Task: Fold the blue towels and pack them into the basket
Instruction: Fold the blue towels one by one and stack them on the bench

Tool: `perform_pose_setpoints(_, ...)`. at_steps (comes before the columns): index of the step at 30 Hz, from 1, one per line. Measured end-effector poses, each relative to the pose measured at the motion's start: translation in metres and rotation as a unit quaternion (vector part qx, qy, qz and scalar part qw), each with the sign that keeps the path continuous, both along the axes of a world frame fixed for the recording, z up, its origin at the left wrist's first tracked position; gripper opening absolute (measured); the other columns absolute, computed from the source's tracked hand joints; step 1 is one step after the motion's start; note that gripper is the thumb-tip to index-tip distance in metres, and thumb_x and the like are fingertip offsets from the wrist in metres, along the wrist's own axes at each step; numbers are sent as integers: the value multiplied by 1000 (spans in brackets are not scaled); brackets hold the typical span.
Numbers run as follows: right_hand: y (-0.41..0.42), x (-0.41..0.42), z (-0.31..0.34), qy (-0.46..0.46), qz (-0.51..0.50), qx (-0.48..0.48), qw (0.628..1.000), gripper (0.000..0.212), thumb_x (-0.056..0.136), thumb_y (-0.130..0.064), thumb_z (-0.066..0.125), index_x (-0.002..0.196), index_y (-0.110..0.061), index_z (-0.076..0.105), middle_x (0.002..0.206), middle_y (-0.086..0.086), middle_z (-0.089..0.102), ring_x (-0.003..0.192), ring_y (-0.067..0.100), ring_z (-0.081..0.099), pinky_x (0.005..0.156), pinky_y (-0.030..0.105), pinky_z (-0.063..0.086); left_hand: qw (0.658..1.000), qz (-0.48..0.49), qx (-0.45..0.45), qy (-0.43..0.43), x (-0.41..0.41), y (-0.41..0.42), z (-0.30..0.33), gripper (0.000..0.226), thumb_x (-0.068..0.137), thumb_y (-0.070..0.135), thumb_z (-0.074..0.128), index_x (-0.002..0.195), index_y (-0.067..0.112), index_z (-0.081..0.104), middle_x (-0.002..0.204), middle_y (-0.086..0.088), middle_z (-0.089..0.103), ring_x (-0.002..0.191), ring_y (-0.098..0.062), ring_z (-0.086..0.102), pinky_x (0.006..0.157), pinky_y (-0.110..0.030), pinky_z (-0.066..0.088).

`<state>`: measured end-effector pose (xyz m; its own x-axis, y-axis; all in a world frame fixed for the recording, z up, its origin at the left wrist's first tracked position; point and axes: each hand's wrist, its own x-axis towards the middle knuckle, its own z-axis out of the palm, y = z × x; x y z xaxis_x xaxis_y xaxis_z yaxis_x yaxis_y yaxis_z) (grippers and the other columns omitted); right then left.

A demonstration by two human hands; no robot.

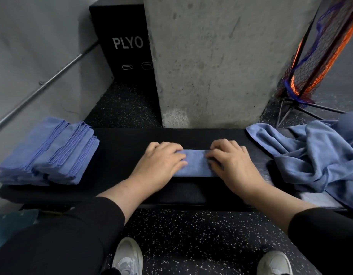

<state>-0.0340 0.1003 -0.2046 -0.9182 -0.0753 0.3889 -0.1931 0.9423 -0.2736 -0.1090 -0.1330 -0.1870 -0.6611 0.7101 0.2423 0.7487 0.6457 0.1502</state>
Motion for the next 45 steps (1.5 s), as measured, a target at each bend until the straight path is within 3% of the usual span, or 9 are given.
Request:
perform_pose_setpoints(3, 4, 4, -8, -29, 16, -2, 999, 37, 98, -47, 49, 122, -28, 69, 132, -14, 59, 124, 15, 52, 94, 38, 38, 990, 28, -92, -101, 4, -4, -4, 71, 95, 67, 27, 153, 29, 40, 160, 13, 34, 149, -8, 23, 121, -39, 15)
perform_pose_setpoints(6, 13, 5, -10, -124, 36, 1, 992, 71, 87, -71, 47, 146, -31, 50, 153, -18, 41, 144, 7, 32, 111, 37, 25, 984, 45, -119, -129, 2, -2, -4, 77, 96, 67, 39, 160, 29, 20, 166, 14, 19, 153, -7, 9, 125, -43, 8)
perform_pose_setpoints(9, 18, 0, -10, -169, 36, -8, 985, 74, 85, -57, 66, 150, -38, 35, 157, -23, 33, 148, 3, 24, 115, 35, 18, 981, 56, -118, -145, 0, 1, 1, 82, 94, 69, 45, 160, 28, 17, 165, 13, 21, 154, -9, 9, 125, -45, 8)
perform_pose_setpoints(15, 13, -11, 17, -184, -18, -187, 965, 29, 87, -41, 70, 111, -36, 54, 95, -16, 68, 88, 2, 61, 82, 27, 46, 967, 97, -10, -235, -10, -1, 12, 64, 78, 64, 71, 132, 43, 46, 127, 16, 60, 127, -14, 51, 113, -39, 35)
perform_pose_setpoints(18, 4, -17, 35, -173, -31, -334, 926, 21, 89, -41, 70, 94, -22, 64, 81, -9, 70, 73, -1, 59, 72, 27, 47, 894, 124, 203, -381, -9, -9, 27, 36, 80, 40, 81, 108, 29, 61, 103, 8, 70, 100, -15, 66, 86, -30, 54)
perform_pose_setpoints(23, -17, -24, 54, -187, -56, -473, 859, 59, 79, -67, 66, 95, -10, 71, 96, 6, 75, 86, 15, 66, 88, 48, 53, 749, 132, 348, -548, 6, -22, 51, 42, 87, 20, 78, 124, 20, 57, 112, -1, 70, 96, -14, 69, 81, -33, 58)
perform_pose_setpoints(28, -43, -24, 72, -263, -4, -593, 761, 54, 78, -65, 70, 110, -22, 73, 113, 5, 74, 107, 18, 69, 92, 43, 55, 712, 197, 418, -528, 16, -34, 62, 37, 85, 13, 78, 119, 12, 61, 114, -12, 73, 95, -21, 72, 83, -37, 58)
perform_pose_setpoints(36, -97, -29, 79, -279, 49, -690, 666, 38, 91, -10, 67, 129, -8, 61, 123, 12, 70, 114, 25, 67, 93, 34, 57, 688, 240, 470, -497, 31, -87, 66, 31, 84, 18, 80, 112, 14, 65, 103, -7, 77, 90, -18, 74, 72, -30, 56)
perform_pose_setpoints(45, -182, -71, 82, -274, -22, -703, 656, 29, 91, -19, 72, 114, -4, 62, 93, 9, 69, 84, 21, 62, 74, 31, 57, 667, 305, 454, -507, 31, -150, 80, 17, 91, 27, 72, 92, 15, 60, 83, -11, 69, 75, -23, 66, 70, -34, 53)
